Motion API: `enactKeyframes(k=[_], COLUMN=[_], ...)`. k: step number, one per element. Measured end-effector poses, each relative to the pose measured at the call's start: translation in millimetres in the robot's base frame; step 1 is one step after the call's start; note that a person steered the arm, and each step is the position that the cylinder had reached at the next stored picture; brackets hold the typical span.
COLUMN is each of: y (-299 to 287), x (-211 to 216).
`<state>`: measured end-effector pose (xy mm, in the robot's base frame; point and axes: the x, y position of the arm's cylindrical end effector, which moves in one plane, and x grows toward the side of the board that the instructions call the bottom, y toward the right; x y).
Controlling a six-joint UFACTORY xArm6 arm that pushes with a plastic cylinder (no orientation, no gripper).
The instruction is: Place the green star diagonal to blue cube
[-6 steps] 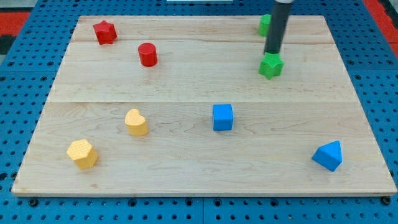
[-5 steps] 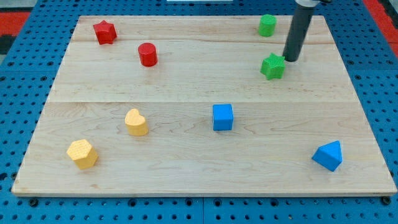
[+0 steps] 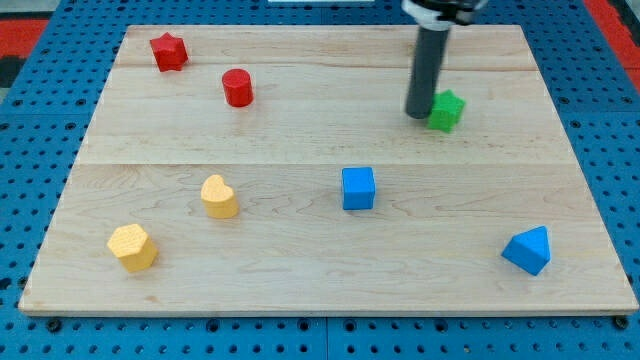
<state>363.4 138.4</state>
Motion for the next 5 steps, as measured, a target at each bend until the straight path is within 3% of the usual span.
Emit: enactKeyframes(k=[3, 5], y=[21.9, 40.2], x=[-28.3, 5.2])
